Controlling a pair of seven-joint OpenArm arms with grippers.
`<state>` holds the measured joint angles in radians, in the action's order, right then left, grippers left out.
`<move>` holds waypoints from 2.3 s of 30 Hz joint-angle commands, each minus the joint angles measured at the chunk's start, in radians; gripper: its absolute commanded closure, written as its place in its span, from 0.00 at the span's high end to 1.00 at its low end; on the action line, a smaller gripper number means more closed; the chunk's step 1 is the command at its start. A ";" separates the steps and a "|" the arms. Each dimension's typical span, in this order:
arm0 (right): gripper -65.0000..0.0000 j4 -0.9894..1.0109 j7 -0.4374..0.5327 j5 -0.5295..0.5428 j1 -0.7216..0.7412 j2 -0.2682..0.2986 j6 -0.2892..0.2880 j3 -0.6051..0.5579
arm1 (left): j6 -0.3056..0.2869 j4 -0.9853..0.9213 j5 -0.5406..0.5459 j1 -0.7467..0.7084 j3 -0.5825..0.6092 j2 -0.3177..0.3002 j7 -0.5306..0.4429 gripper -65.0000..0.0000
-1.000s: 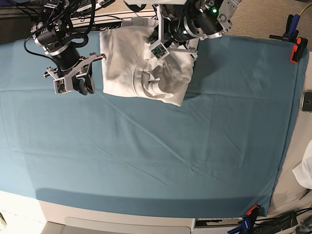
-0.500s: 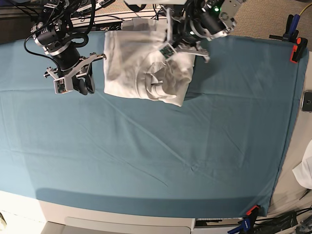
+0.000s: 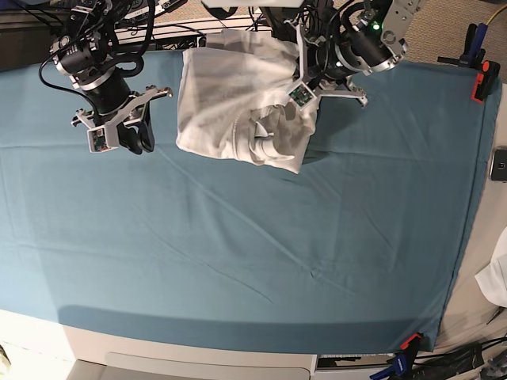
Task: Fold the T-shirt properly
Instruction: 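Press and smooth the folded bundle with the left gripper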
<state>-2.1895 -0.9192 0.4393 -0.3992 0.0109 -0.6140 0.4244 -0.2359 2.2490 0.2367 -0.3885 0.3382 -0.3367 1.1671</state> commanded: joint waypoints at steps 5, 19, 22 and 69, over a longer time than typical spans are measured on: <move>0.18 -0.015 0.025 0.013 0.003 0.006 -0.001 0.002 | -0.027 0.100 0.011 -0.053 -0.003 -0.044 0.003 0.00; 0.19 -0.015 0.026 0.015 0.003 0.006 -0.002 0.002 | -0.026 0.107 -0.041 -0.083 -0.003 -0.060 -0.035 0.10; 0.27 -0.015 0.024 0.011 0.003 0.006 -0.002 0.002 | -0.014 0.107 -0.072 -0.083 -0.003 -0.060 -0.043 0.26; 0.09 0.517 -0.409 0.641 0.283 0.143 -0.084 0.002 | 0.217 0.040 -0.254 -0.212 -0.003 -0.023 -0.105 0.47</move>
<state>-1.6573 -1.3521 1.0534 -0.1299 0.1455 -0.6933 0.4244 -0.0231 2.2715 -0.0128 -0.5968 0.3370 -0.3542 1.0729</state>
